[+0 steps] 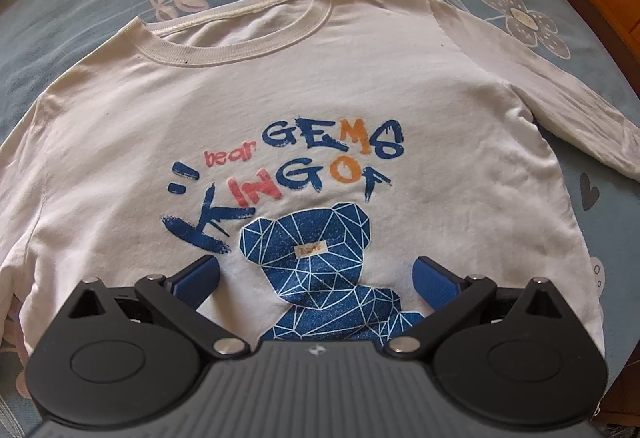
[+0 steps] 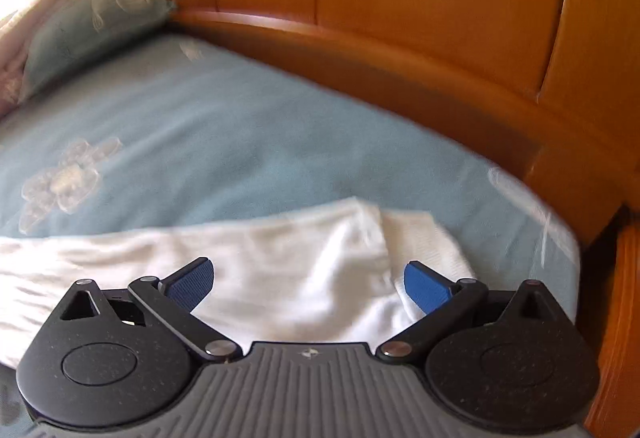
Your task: Fold clothes
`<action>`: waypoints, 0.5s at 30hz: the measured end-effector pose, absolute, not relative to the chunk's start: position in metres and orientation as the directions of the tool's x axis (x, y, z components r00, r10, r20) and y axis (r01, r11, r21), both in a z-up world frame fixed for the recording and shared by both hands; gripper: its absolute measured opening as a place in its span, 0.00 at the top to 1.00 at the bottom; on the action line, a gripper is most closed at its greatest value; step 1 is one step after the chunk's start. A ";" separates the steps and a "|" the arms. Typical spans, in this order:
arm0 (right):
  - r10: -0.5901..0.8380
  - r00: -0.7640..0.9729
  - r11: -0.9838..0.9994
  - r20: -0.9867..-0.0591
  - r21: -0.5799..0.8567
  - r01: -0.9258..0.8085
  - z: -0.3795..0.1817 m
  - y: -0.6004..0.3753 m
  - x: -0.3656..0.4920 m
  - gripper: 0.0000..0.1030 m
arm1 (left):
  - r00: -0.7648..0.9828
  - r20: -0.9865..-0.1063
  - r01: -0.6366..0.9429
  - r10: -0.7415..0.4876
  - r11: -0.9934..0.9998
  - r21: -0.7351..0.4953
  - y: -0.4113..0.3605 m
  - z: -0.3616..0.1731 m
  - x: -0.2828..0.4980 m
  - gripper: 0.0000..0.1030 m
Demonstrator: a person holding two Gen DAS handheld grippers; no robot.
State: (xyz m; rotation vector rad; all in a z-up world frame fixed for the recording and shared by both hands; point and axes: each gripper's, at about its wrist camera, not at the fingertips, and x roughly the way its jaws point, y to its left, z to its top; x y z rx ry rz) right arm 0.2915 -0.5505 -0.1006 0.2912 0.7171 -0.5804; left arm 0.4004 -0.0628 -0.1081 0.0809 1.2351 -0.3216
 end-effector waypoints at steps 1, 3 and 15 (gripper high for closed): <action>-0.378 0.633 0.830 -0.676 0.055 0.554 -0.097 -0.543 0.291 0.00 | 0.291 -0.935 0.281 -0.202 0.952 -0.118 -0.062 -0.108 0.399 0.01; -0.338 0.623 0.876 -0.706 0.007 0.483 -0.104 -0.533 0.295 0.00 | 0.292 -0.933 0.275 -0.211 0.953 -0.129 -0.060 -0.108 0.397 0.01; -0.262 0.622 0.920 -0.738 0.003 0.391 -0.091 -0.476 0.302 0.00 | 0.327 -0.926 0.302 -0.187 0.949 -0.085 -0.057 -0.115 0.389 0.01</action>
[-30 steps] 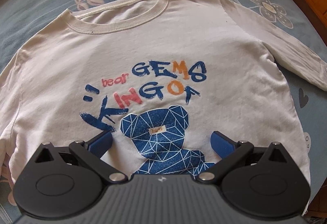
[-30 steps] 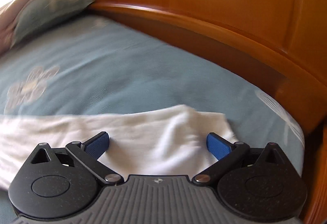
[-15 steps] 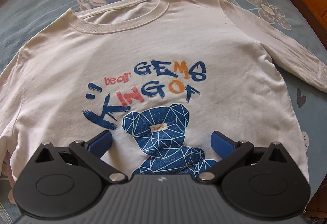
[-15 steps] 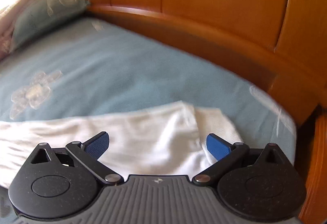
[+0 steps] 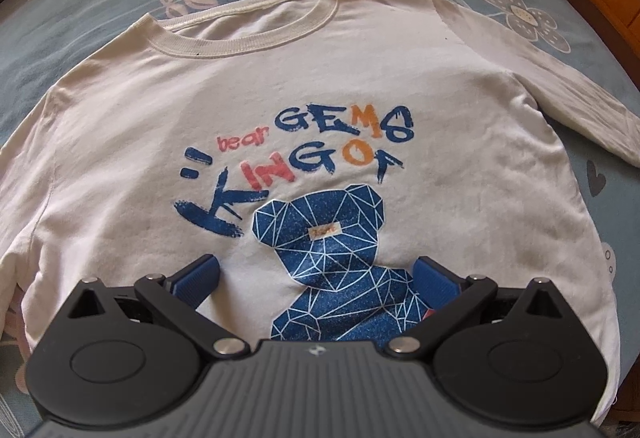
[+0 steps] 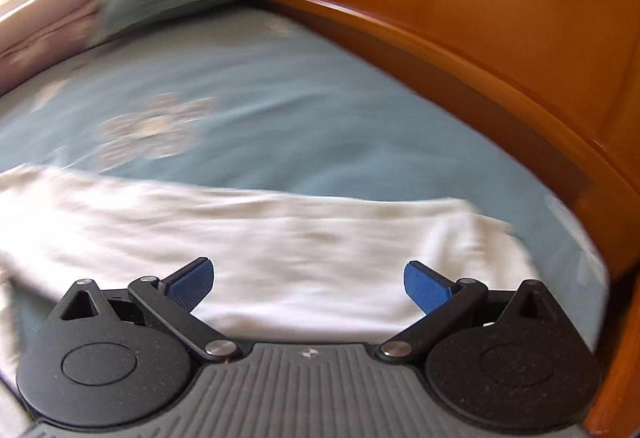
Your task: Fold clothes
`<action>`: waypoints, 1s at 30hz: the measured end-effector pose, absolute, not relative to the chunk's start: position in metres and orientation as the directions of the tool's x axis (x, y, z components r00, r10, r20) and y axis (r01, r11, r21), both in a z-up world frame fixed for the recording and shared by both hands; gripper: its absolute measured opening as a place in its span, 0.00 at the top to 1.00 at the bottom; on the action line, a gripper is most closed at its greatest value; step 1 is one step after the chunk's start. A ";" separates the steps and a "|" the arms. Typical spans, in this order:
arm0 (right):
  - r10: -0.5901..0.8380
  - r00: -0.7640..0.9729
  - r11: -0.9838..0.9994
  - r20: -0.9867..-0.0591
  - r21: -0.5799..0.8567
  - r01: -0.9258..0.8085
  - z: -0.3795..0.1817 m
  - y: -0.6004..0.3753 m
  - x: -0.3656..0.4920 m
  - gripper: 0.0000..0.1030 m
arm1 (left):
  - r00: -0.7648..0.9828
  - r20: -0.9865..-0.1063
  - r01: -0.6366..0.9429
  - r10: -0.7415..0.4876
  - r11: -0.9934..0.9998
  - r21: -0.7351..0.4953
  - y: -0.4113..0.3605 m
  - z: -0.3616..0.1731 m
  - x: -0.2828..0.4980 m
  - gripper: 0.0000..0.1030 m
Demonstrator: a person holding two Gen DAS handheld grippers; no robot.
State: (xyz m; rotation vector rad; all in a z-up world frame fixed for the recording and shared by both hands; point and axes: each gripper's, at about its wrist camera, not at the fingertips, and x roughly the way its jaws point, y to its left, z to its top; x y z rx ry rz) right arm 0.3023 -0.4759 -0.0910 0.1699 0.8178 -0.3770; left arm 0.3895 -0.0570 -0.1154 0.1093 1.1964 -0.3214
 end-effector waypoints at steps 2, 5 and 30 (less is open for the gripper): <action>-0.185 0.656 0.958 -0.732 0.013 0.285 -0.086 -0.449 0.312 0.00 | 0.335 -0.922 0.304 -0.194 0.949 -0.089 -0.055 -0.111 0.388 0.01; -0.047 0.685 0.998 -0.727 -0.001 0.067 -0.083 -0.396 0.319 0.00 | 0.373 -0.906 0.294 -0.198 0.952 -0.087 -0.043 -0.101 0.378 0.01; 0.249 0.516 0.886 -0.820 -0.023 -0.463 -0.122 -0.236 0.315 0.00 | 0.474 -0.847 0.261 -0.242 0.957 -0.128 0.007 -0.105 0.326 0.01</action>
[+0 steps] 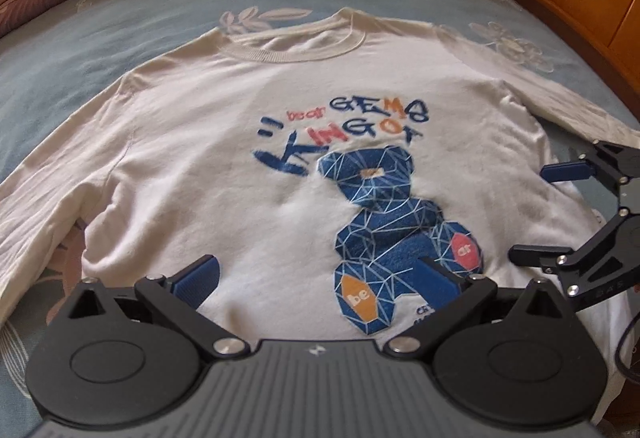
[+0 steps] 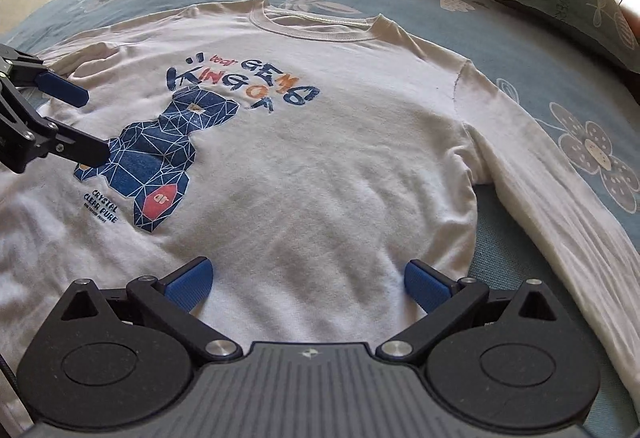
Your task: Fold clothes
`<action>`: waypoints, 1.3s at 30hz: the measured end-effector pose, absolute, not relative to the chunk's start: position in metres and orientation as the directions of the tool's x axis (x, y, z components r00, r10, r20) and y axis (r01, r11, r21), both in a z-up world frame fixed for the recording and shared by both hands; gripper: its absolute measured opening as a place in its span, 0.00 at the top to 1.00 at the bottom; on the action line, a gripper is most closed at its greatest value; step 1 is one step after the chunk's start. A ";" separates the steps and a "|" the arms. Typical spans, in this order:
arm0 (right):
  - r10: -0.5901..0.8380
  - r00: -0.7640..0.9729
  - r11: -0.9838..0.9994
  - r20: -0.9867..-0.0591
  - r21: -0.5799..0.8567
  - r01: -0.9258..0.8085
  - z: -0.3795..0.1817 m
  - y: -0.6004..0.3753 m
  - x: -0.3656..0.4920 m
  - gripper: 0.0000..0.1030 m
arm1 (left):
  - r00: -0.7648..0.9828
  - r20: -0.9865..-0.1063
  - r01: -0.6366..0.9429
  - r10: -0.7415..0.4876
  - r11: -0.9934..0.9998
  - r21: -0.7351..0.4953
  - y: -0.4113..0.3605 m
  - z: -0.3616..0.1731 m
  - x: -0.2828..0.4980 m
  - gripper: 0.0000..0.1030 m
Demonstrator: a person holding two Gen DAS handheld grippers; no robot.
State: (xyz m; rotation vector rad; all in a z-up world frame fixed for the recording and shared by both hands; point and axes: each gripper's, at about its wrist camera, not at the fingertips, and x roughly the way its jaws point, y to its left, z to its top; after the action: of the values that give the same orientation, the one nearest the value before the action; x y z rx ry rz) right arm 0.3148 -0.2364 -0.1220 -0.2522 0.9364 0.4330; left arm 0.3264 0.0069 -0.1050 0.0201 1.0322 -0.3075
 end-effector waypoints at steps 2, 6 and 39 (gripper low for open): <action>0.240 0.521 0.890 -0.819 -0.029 -0.455 -0.122 -0.235 0.315 0.00 | 0.458 -0.848 0.216 -0.267 0.959 -0.185 0.015 -0.110 0.324 0.01; 0.229 0.517 0.893 -0.825 -0.033 -0.448 -0.122 -0.233 0.316 0.00 | 0.476 -0.838 0.203 -0.268 0.960 -0.192 0.025 -0.106 0.318 0.01; 0.302 0.461 0.836 -0.834 -0.001 -0.549 -0.090 -0.149 0.347 0.00 | 0.641 -0.765 -0.050 -0.062 0.991 -0.122 0.153 -0.071 0.332 0.01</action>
State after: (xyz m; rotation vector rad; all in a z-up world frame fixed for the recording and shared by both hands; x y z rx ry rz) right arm 0.3468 -0.1488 -0.0898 -0.2876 0.9579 0.5321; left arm 0.3324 0.1533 -0.0705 -0.1360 0.8759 -0.0069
